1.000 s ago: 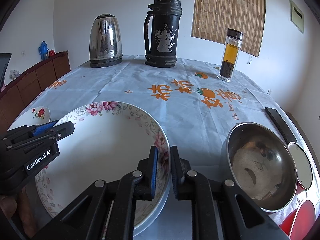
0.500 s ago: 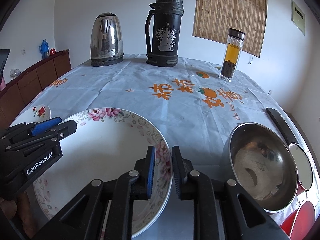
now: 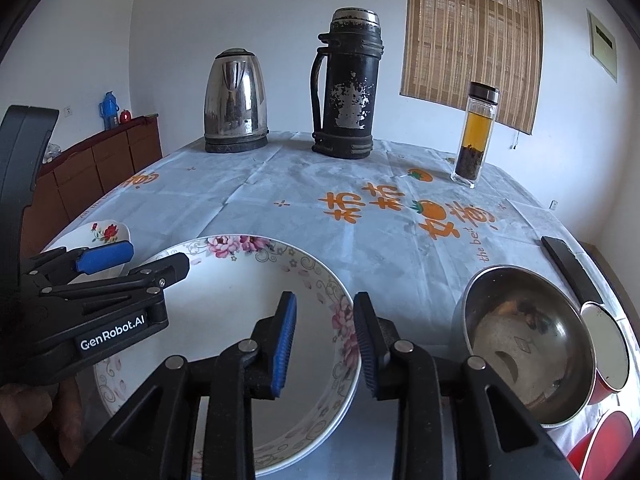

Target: Organize plates and bowls

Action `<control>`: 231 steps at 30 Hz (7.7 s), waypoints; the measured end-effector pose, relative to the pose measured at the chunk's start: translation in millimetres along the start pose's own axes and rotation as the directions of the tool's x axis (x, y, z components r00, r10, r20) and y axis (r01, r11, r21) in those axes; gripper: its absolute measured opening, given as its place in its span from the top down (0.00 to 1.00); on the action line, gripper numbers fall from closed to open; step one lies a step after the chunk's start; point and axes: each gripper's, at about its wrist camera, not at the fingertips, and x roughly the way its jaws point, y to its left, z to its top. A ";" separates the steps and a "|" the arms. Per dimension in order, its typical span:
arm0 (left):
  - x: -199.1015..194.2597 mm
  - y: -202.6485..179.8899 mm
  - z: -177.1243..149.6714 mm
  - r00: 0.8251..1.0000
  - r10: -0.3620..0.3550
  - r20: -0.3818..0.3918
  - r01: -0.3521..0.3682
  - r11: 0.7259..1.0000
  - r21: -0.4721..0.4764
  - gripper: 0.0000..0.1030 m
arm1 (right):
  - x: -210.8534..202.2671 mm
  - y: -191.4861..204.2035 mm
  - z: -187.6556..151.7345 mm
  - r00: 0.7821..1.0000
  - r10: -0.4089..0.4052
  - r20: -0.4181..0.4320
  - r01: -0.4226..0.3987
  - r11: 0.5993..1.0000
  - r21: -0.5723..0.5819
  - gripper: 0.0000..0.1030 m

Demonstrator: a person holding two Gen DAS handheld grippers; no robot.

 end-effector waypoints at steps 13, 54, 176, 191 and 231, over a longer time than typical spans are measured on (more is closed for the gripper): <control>-14.8 0.5 -3.8 0.998 0.011 0.060 -0.012 1.000 0.011 0.11 | -16.4 -3.3 -1.2 0.995 0.034 0.095 -0.035 0.999 0.014 0.31; -54.3 151.0 -20.6 0.921 0.388 0.006 -0.377 0.898 -0.226 0.11 | -1.3 112.8 25.4 0.933 0.360 -0.004 -0.355 0.916 -0.190 0.45; -72.4 105.3 -21.5 0.958 0.206 0.201 -0.185 0.976 -0.117 0.73 | -28.8 94.7 -0.3 0.953 0.270 0.139 -0.253 0.959 -0.129 0.78; -78.7 93.7 -19.9 0.957 0.168 0.235 -0.147 0.983 -0.106 0.73 | -36.7 82.8 -2.3 0.953 0.254 0.168 -0.239 0.965 -0.103 0.78; -82.3 24.7 3.6 0.963 0.070 0.259 -0.056 0.997 -0.061 0.73 | -31.8 16.7 -4.1 0.975 0.132 0.180 -0.142 0.989 0.043 0.78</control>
